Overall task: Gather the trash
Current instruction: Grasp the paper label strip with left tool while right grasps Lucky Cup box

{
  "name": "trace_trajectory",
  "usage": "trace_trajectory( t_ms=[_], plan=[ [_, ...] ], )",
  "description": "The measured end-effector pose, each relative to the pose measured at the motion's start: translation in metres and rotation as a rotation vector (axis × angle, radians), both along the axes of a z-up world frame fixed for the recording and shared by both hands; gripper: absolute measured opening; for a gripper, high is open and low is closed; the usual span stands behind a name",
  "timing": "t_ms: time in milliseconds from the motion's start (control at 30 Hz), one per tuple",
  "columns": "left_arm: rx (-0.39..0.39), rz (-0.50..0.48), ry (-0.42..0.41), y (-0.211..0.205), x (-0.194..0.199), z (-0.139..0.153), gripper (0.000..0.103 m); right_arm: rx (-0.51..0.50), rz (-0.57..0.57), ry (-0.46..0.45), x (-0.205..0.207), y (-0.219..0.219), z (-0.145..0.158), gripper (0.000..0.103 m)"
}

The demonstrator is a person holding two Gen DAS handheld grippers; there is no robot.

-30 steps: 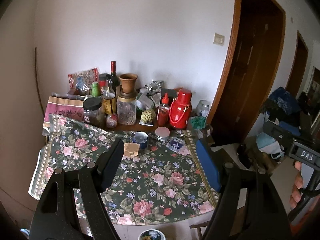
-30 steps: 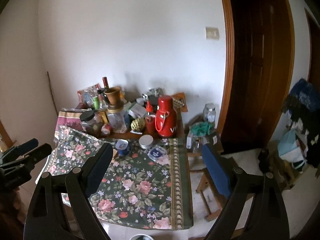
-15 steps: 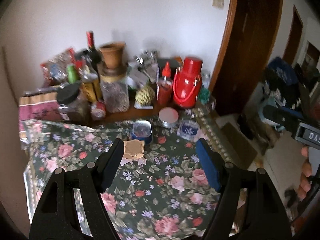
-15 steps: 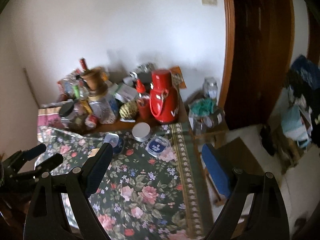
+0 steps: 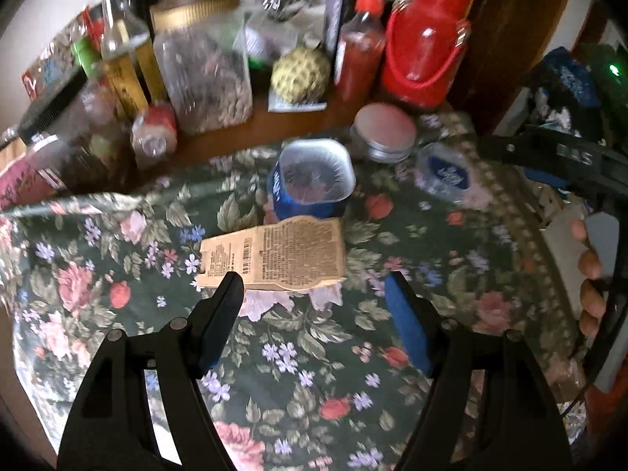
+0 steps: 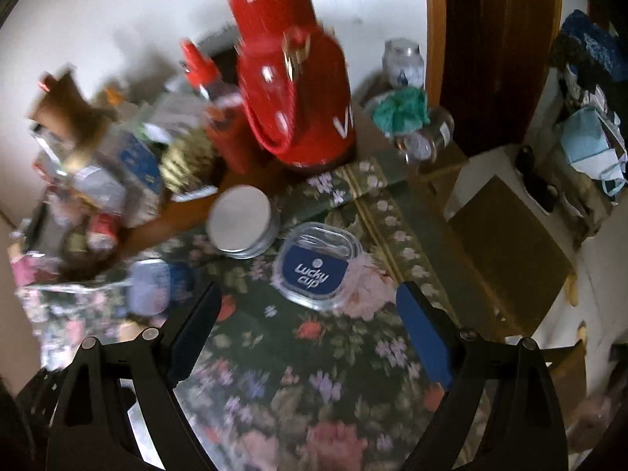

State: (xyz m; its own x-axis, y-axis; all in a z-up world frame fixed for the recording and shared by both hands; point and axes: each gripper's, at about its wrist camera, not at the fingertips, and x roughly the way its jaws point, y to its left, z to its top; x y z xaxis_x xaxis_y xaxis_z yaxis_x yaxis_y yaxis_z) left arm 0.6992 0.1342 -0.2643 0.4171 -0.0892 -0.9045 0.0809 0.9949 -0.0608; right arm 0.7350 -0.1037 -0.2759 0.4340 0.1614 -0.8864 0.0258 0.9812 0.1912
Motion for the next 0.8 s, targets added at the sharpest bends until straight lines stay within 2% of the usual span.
trace_trajectory(
  t_ms=[100, 267, 400, 467, 500, 633, 700, 733, 800],
  plan=[
    [0.051, 0.011, -0.006, -0.004, 0.009, -0.017, 0.073, -0.056, -0.006, 0.027, 0.016, 0.009, -0.022, 0.089],
    [0.123, 0.021, -0.025, -0.005, 0.019, -0.036, 0.073, -0.067, -0.041, 0.034, 0.027, 0.014, -0.042, 0.089],
    [0.081, 0.036, -0.036, 0.003, 0.027, -0.044, 0.073, -0.102, -0.096, 0.068, 0.030, 0.012, -0.058, 0.089],
    [0.058, 0.043, -0.039, 0.006, 0.030, -0.044, 0.073, -0.118, -0.110, 0.041, 0.029, 0.015, -0.057, 0.089],
    [0.051, 0.043, -0.047, 0.006, 0.031, -0.043, 0.069, -0.122, -0.110, 0.045, 0.029, 0.016, -0.058, 0.089],
    [0.024, 0.020, -0.033, 0.007, 0.036, -0.040, 0.038, -0.162, -0.077, 0.033, 0.031, 0.023, -0.061, 0.091],
    [0.026, 0.018, -0.027, 0.005, 0.034, -0.036, 0.034, -0.183, -0.052, 0.022, 0.030, 0.025, -0.060, 0.086],
    [0.029, 0.019, -0.031, 0.005, 0.033, -0.033, 0.031, -0.185, -0.045, 0.018, 0.030, 0.027, -0.059, 0.080],
    [0.027, 0.023, -0.039, 0.008, 0.031, -0.026, 0.029, -0.176, -0.032, 0.028, 0.031, 0.026, -0.058, 0.078]
  ],
)
